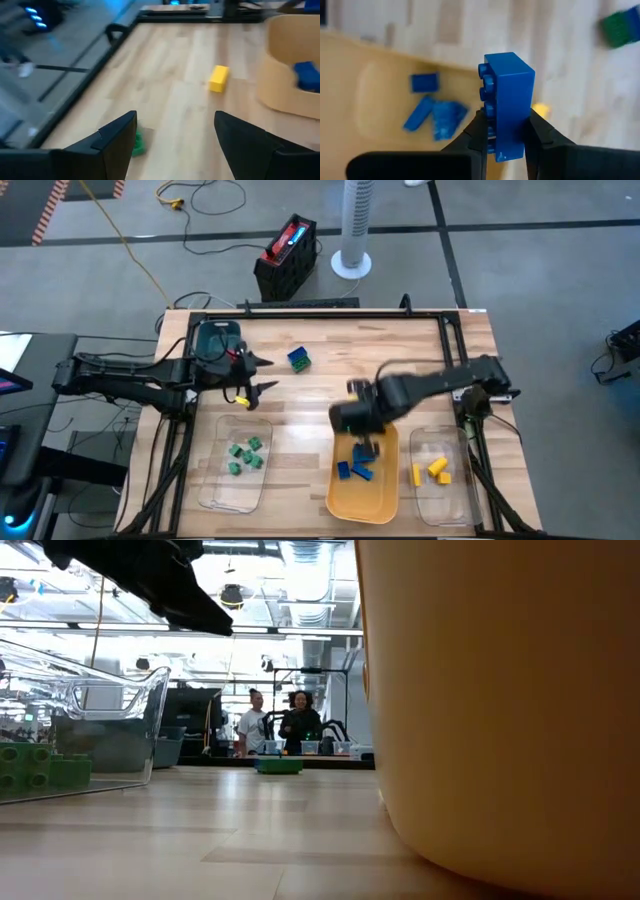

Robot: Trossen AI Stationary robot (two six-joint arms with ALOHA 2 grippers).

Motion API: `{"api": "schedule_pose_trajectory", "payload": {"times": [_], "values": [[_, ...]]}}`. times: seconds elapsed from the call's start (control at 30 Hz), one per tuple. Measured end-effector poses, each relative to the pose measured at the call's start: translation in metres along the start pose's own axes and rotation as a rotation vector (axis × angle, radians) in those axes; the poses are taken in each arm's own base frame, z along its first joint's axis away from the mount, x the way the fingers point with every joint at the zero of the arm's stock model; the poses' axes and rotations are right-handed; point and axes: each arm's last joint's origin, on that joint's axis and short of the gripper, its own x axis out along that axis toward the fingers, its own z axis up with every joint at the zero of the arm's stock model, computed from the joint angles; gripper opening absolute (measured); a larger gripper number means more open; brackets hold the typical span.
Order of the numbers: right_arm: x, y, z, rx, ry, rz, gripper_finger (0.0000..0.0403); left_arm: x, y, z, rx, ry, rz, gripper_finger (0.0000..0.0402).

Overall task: Sort blocks
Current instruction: Put the blue game piece into the yellow bin

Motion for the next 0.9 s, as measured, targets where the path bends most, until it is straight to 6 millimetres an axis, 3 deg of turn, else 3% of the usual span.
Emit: {"api": "schedule_pose_trajectory", "payload": {"times": [0.17,0.3,0.53,0.73,0.9], "values": [[0.031,0.047,-0.018,-0.056,0.134,0.066,0.0077,0.000,-0.002,-0.001,-0.025,0.008,-0.047,0.0263],[0.064,0.066,-0.033,-0.054,0.194,0.157,0.0077,0.000,-0.001,0.000,-0.031,0.001,-0.047,0.0263],[0.097,0.065,-0.047,0.020,0.247,0.163,0.0099,0.000,-0.001,0.001,-0.034,-0.009,-0.046,0.0263],[0.100,0.058,-0.044,0.044,0.221,0.165,0.0172,0.004,-0.001,0.001,-0.036,-0.012,-0.008,0.0263],[0.093,0.050,-0.049,0.035,0.262,0.140,0.0213,0.033,-0.005,-0.003,-0.033,0.013,0.003,0.0263]]}}
